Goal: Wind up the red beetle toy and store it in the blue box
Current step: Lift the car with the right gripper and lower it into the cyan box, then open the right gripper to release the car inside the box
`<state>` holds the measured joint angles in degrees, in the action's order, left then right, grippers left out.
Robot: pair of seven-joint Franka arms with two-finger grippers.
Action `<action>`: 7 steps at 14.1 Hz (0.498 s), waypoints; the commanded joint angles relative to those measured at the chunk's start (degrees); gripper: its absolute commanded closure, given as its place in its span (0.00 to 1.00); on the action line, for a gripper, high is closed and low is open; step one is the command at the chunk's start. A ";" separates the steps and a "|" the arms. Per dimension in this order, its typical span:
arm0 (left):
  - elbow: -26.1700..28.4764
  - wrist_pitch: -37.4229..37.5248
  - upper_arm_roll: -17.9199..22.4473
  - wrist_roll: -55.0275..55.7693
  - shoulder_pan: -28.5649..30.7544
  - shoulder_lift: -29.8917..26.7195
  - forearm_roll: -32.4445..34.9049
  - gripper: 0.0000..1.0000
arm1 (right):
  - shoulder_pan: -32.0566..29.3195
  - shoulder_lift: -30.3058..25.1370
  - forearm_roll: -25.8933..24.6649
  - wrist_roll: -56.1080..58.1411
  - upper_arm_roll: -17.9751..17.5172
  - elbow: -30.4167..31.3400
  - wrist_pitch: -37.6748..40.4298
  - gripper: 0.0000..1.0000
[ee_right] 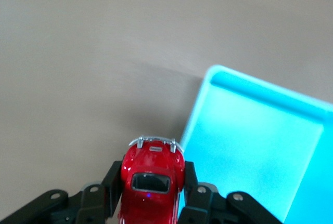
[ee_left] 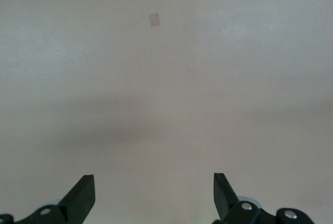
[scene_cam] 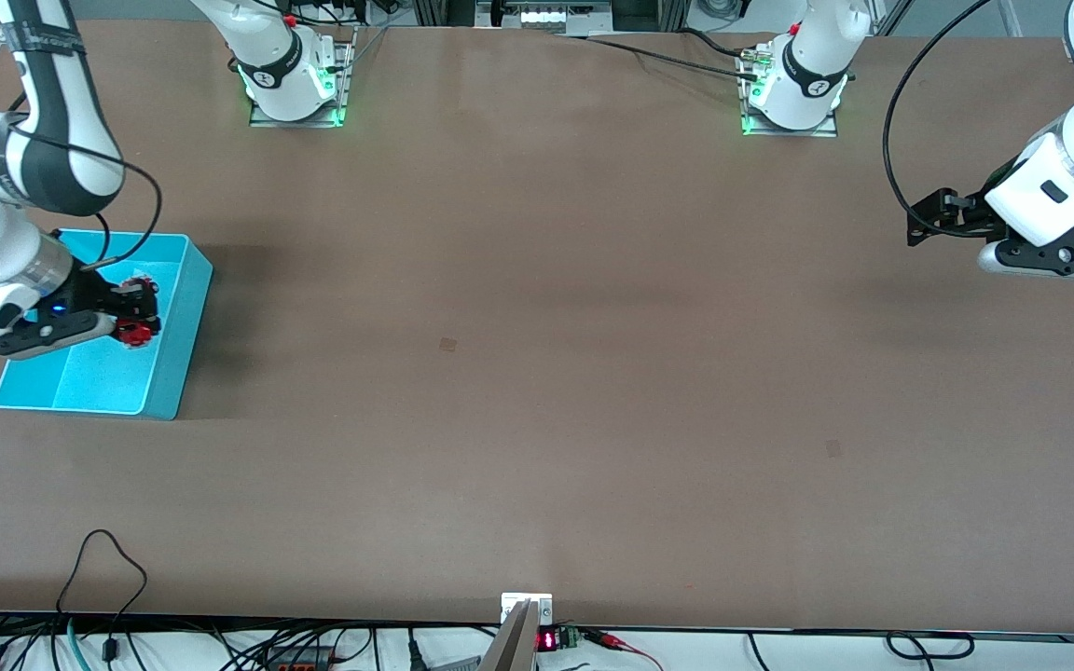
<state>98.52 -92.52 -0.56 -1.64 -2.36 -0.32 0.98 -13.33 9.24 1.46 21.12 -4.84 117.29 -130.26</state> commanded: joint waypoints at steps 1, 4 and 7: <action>-0.08 0.32 0.74 0.23 -0.89 -0.29 -0.72 0.00 | 0.85 1.39 0.04 -10.37 2.90 -0.66 0.62 1.00; -0.17 0.23 0.74 0.23 -0.81 -0.03 -0.72 0.00 | 0.85 5.68 -3.47 -11.36 6.15 -1.27 -2.35 1.00; -0.17 0.15 0.74 0.23 -0.81 0.06 -0.55 0.00 | 0.41 9.47 -4.10 -10.57 8.09 -1.27 -5.17 1.00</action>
<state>98.52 -92.52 -0.56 -1.64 -2.38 -0.25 0.98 -13.26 16.04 -1.61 11.31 2.18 117.26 -134.12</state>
